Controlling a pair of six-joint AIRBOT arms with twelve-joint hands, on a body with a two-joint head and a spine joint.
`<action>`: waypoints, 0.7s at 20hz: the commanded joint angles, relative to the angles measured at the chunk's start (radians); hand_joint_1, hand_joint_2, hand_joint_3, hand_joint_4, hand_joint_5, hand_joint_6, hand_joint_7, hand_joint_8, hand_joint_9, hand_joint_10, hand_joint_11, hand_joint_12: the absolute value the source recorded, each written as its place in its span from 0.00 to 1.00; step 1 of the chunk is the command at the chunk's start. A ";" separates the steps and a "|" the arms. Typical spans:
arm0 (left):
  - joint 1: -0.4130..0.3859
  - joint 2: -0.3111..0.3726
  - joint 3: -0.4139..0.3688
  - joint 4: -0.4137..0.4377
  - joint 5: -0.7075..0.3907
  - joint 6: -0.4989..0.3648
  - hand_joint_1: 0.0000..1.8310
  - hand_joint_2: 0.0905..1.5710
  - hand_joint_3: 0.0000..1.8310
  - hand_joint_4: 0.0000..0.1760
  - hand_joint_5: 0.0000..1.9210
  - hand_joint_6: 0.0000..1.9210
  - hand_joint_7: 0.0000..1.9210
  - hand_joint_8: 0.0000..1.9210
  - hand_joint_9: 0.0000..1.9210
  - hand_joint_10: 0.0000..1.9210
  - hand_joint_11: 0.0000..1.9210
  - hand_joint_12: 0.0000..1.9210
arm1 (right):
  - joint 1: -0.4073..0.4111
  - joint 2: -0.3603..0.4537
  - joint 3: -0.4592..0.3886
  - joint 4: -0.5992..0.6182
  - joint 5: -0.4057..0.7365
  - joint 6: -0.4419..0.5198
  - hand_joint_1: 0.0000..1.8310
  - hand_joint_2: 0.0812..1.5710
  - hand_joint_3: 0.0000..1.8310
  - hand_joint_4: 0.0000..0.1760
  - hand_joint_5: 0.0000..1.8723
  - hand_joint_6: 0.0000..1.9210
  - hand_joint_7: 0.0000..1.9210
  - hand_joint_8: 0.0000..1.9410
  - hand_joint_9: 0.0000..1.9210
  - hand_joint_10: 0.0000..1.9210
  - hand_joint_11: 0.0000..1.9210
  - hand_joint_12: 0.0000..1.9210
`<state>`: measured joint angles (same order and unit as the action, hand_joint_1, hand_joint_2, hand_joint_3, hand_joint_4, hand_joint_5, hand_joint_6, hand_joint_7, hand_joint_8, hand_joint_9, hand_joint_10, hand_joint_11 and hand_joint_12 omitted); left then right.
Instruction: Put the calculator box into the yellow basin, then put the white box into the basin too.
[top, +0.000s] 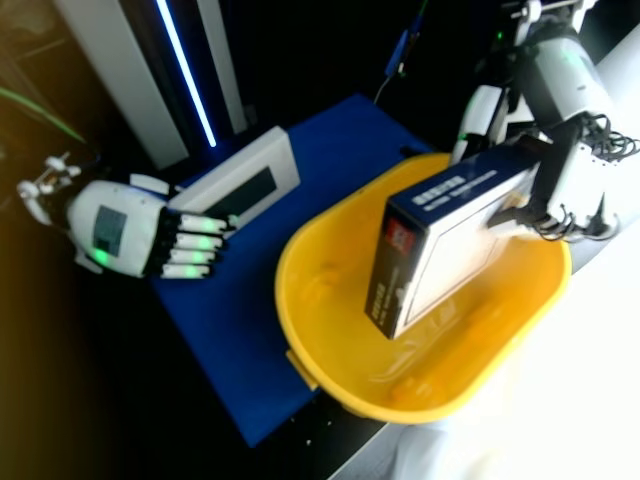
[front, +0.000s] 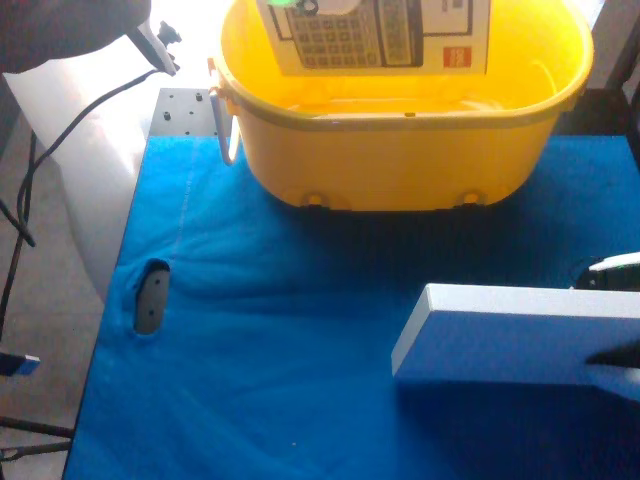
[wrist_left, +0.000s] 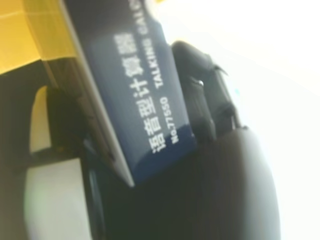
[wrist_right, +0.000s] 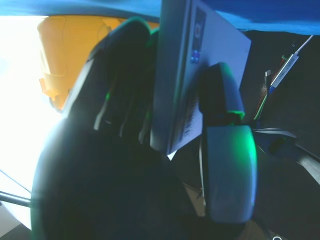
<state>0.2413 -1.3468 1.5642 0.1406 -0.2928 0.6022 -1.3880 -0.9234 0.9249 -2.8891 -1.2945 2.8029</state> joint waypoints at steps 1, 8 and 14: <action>-0.007 -0.001 0.003 -0.018 -0.136 -0.007 0.52 0.66 0.00 0.07 0.27 0.11 0.22 0.04 0.11 0.20 0.00 0.64 | 0.013 -0.002 0.003 -0.019 -0.104 0.012 0.72 0.73 0.00 0.00 0.47 0.59 0.44 0.60 0.44 0.69 0.40 0.82; -0.008 0.048 -0.044 -0.043 -0.223 -0.007 0.41 0.58 0.00 0.45 0.15 0.00 0.11 0.00 0.06 0.01 0.00 0.34 | 0.023 -0.001 0.003 -0.030 -0.107 0.026 0.67 0.73 0.00 0.00 0.48 0.56 0.45 0.64 0.44 0.65 0.40 0.84; -0.004 0.224 -0.211 -0.069 -0.454 -0.008 0.36 0.62 0.00 0.10 0.20 0.01 0.15 0.00 0.11 0.01 0.00 0.35 | 0.028 0.025 -0.036 -0.059 -0.221 0.049 0.65 0.73 0.00 0.05 0.47 0.59 0.46 0.64 0.46 0.61 0.41 0.81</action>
<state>0.2462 -1.1088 1.3357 0.0895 -0.5877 0.6018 -1.3735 -0.8974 0.8837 -2.9292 -1.3678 2.8342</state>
